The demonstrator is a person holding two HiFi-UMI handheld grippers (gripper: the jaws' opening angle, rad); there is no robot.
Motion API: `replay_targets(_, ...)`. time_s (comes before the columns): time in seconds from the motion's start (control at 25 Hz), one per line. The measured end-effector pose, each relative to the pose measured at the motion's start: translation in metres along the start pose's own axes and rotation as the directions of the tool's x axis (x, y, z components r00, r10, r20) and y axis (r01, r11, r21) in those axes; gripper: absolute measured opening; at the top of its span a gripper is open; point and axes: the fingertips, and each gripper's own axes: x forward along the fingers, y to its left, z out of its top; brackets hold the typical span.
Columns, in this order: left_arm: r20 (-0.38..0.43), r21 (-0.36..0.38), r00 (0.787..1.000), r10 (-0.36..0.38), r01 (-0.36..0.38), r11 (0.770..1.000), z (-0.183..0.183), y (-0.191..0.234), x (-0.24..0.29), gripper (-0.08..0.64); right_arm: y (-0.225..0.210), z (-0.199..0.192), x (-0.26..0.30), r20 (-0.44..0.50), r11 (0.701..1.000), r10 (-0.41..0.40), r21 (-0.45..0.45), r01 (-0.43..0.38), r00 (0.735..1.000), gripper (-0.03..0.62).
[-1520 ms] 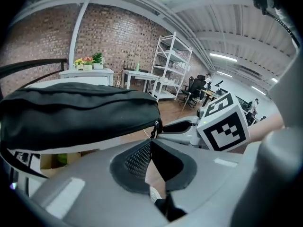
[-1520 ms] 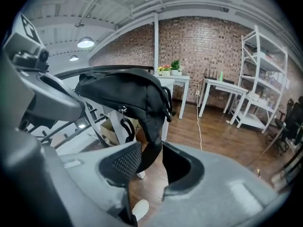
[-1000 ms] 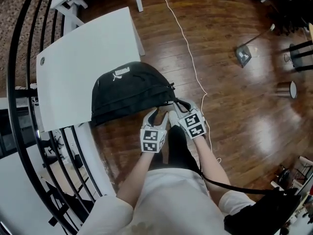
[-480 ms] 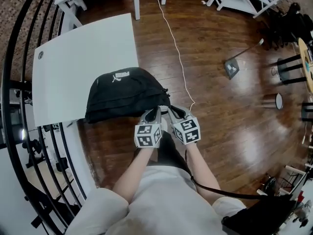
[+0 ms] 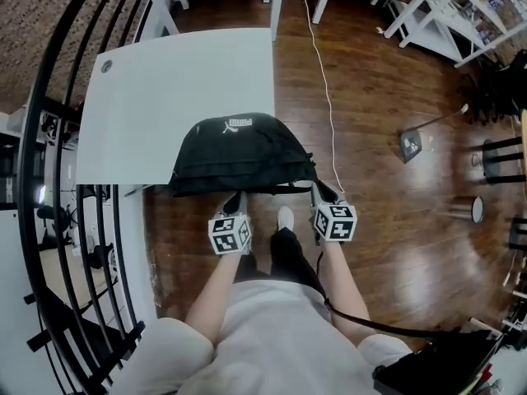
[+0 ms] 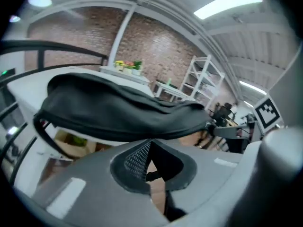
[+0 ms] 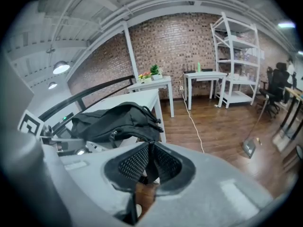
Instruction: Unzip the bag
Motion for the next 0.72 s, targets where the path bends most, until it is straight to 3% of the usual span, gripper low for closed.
replay_targets(0.08, -0.005, -0.107, 0.996, 0.087, -0.087, 0.990, 0.002, 0.058, -0.017, 0.014, -0.003, 0.009, 0.002, 0.011, 1.000, -0.009, 0.003, 0.009, 1.000, 0.026)
replay_targets(0.12, -0.012, -0.117, 0.997, 0.072, -0.072, 0.990, 0.003, 0.066, -0.023, 0.014, -0.002, 0.012, 0.003, 0.009, 1.000, -0.002, -0.008, 0.002, 1.000, 0.026)
replay_targets(0.2, -0.047, -0.061, 0.998, -0.044, 0.041, 0.997, -0.004, 0.042, -0.024, 0.015, 0.001, 0.013, 0.004, -0.001, 0.999, 0.019, -0.027, -0.019, 1.000, 0.025)
replay_targets(0.28, -0.091, 0.001, 0.980, -0.177, 0.178, 0.984, -0.014, -0.008, -0.013, 0.035, 0.006, 0.010, 0.002, -0.010, 0.999, 0.032, -0.038, -0.032, 0.999, 0.023)
replay_targets(0.36, -0.107, 0.008, 0.952, -0.287, 0.290, 0.957, -0.019, -0.059, 0.003, 0.151, 0.010, 0.007, 0.001, -0.018, 0.998, 0.035, -0.045, -0.036, 0.999, 0.023)
replay_targets(0.44, -0.110, 0.001, 0.930, -0.352, 0.354, 0.935, -0.017, -0.100, 0.022, 0.208, 0.012, 0.005, 0.001, -0.027, 0.998, 0.041, -0.054, -0.042, 0.999, 0.023)
replay_targets(0.52, -0.117, 0.024, 0.924, -0.364, 0.369, 0.929, -0.012, -0.126, 0.041, 0.249, 0.014, 0.005, 0.000, -0.032, 0.997, 0.048, -0.067, -0.050, 0.998, 0.023)
replay_targets(0.64, -0.107, 0.037, 0.939, -0.327, 0.332, 0.942, -0.003, -0.143, 0.062, 0.230, 0.015, 0.007, -0.001, -0.028, 0.996, 0.051, -0.073, -0.053, 0.998, 0.023)
replay_targets(0.68, -0.097, 0.026, 0.946, -0.309, 0.313, 0.949, -0.001, -0.145, 0.066, 0.201, 0.015, 0.008, -0.002, -0.026, 0.996, 0.049, -0.071, -0.051, 0.998, 0.023)
replay_targets(0.72, -0.083, 0.013, 0.954, -0.287, 0.289, 0.957, 0.001, -0.144, 0.067, 0.124, 0.014, 0.008, -0.003, -0.025, 0.997, 0.047, -0.067, -0.048, 0.999, 0.023)
